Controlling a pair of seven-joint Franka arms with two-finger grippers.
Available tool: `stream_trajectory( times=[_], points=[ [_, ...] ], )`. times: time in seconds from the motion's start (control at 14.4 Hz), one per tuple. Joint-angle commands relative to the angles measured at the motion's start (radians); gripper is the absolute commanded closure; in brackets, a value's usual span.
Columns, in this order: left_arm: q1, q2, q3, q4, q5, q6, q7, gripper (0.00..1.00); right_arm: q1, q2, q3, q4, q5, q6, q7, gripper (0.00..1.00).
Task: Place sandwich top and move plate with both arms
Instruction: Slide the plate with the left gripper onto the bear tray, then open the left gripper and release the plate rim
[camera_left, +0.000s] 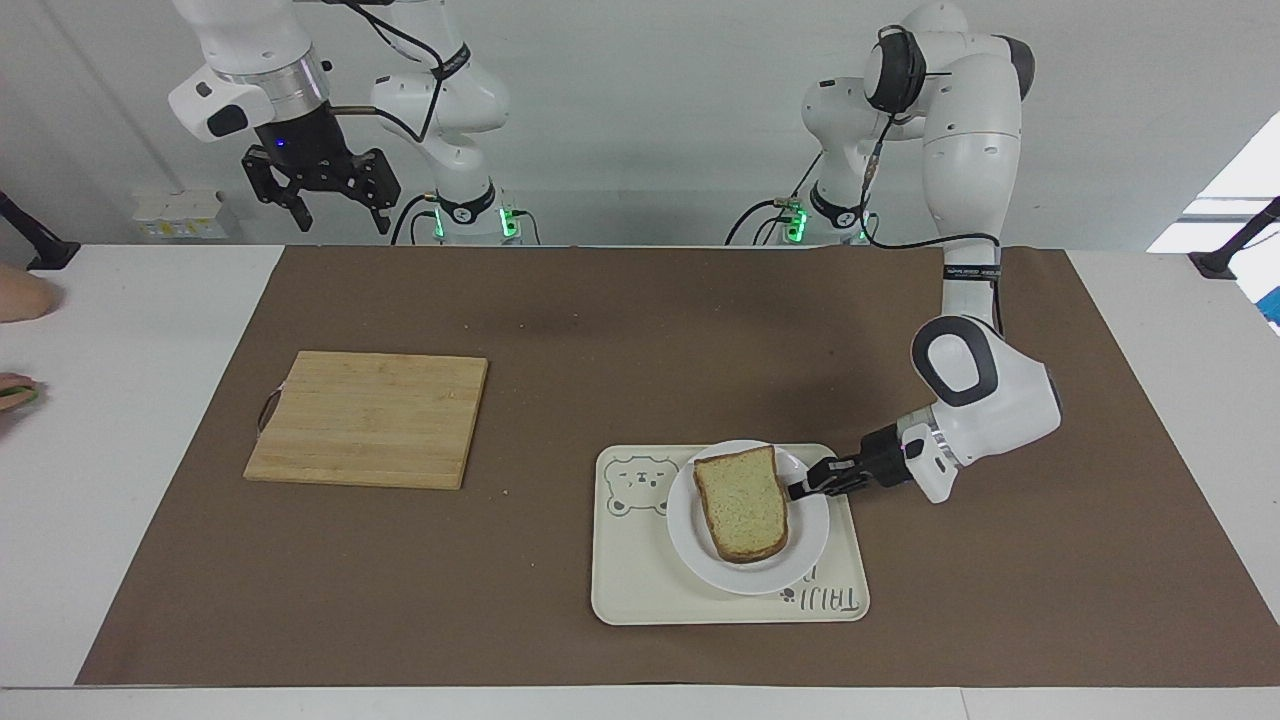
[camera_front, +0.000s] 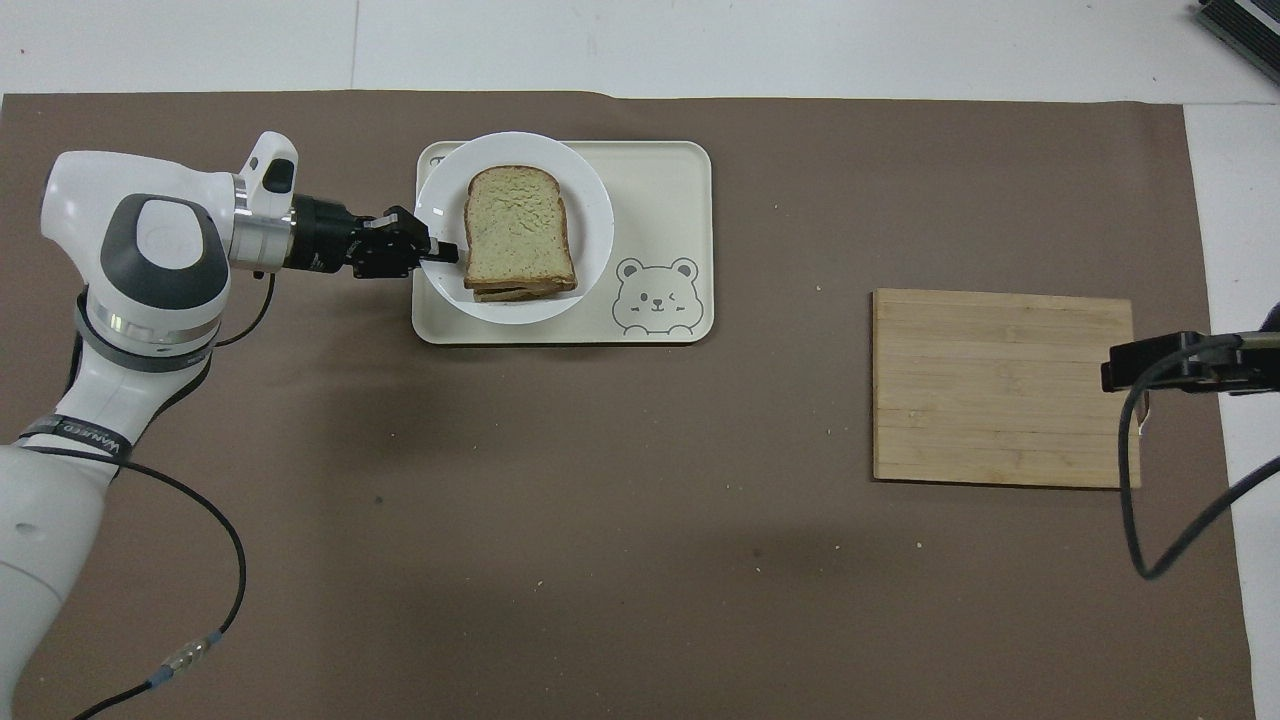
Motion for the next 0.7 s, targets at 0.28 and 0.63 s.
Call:
stream_trajectory(
  times=[0.28,0.63],
  points=[
    [-0.020,0.001,0.012,0.009,-0.005,0.025,-0.017,0.10,-0.016,-0.001,0.005,0.009,-0.002,-0.006,-0.023,0.00],
    [0.018,-0.046,0.025,-0.004,0.074,-0.047,-0.014,0.00,-0.016,-0.001,0.005,0.009,-0.002,-0.005,-0.023,0.00]
  ],
)
